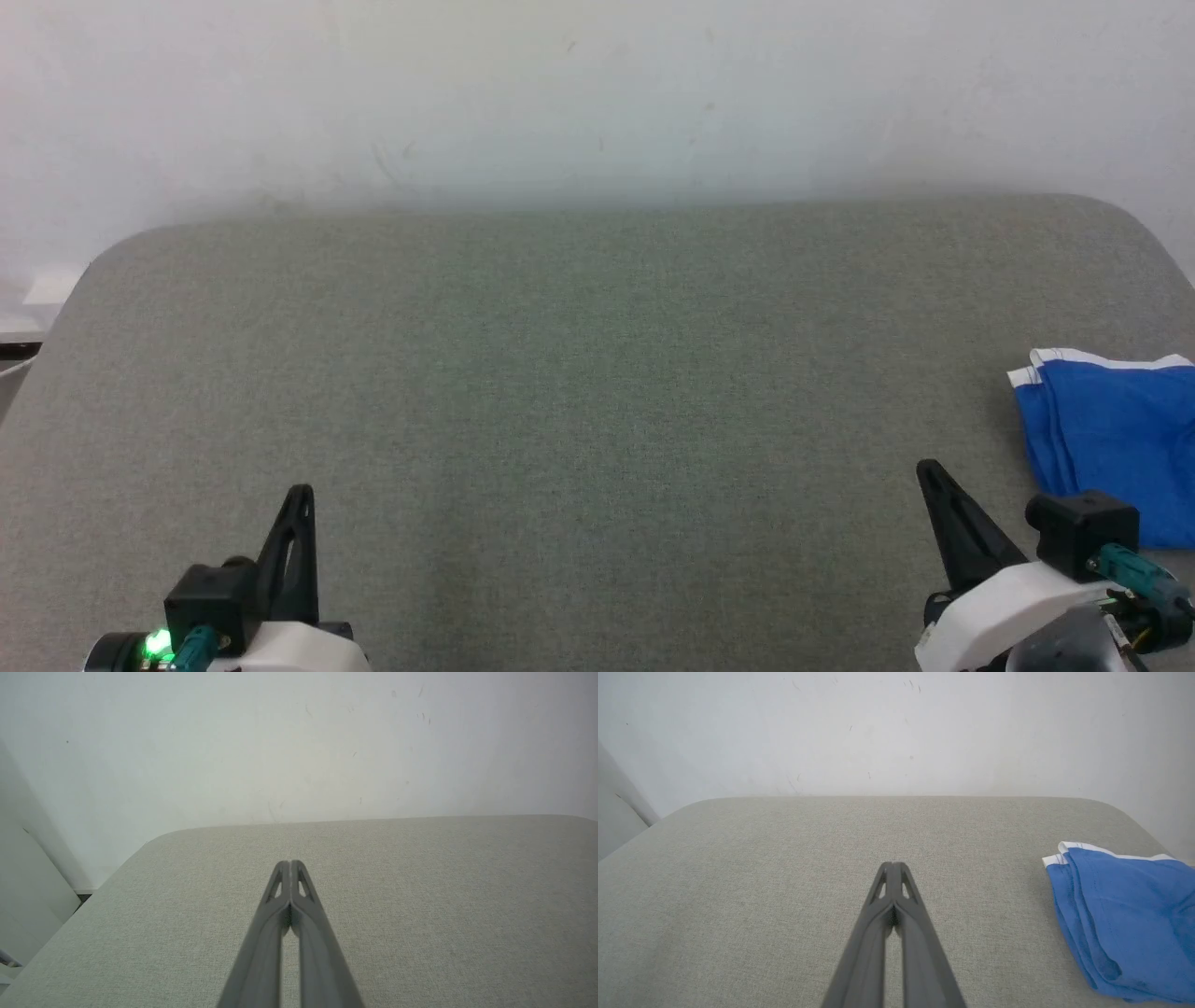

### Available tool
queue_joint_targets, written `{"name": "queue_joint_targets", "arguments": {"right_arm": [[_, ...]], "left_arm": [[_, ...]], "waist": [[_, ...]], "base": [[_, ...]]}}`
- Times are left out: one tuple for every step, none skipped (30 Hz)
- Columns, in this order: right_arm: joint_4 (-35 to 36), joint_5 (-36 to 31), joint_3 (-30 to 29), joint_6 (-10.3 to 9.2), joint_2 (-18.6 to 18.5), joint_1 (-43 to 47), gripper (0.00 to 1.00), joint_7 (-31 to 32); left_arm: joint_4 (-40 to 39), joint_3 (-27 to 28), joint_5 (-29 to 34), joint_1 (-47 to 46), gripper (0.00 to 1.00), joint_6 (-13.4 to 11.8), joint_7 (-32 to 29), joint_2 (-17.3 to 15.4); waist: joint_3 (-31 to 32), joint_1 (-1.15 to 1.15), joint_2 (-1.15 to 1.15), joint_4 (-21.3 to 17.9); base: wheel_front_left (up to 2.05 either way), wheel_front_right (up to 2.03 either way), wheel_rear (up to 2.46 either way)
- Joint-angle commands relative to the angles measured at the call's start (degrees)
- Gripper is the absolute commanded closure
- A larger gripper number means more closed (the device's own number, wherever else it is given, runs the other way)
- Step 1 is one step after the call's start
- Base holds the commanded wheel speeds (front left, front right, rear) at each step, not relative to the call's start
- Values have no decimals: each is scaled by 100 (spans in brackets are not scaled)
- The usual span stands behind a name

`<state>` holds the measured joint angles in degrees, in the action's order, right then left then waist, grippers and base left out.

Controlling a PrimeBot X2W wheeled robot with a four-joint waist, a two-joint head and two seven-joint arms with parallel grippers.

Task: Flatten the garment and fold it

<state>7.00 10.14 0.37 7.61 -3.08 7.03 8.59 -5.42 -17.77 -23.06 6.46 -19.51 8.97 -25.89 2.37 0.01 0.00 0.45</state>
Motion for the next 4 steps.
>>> {"name": "queue_joint_targets", "arguments": {"right_arm": [[-33,-59,-5,-4,6,-103,100,-50],[-41,-70,-5,-4,6,-110,100,-60],[-49,-81,-6,-4,6,-117,100,-69],[-56,-92,-6,-4,7,-124,100,-78]], "left_arm": [[38,84,126,-113,100,81,-39,95],[44,104,151,-119,100,102,-49,120],[49,123,176,-126,100,124,-59,146],[55,143,201,-132,100,145,-69,171]], "waist": [[-5,0,0,-1],[-7,0,0,-1],[-10,0,0,-2],[-13,0,0,-2]], "base": [[0,0,0],[0,0,0],[0,0,0],[0,0,0]]}}
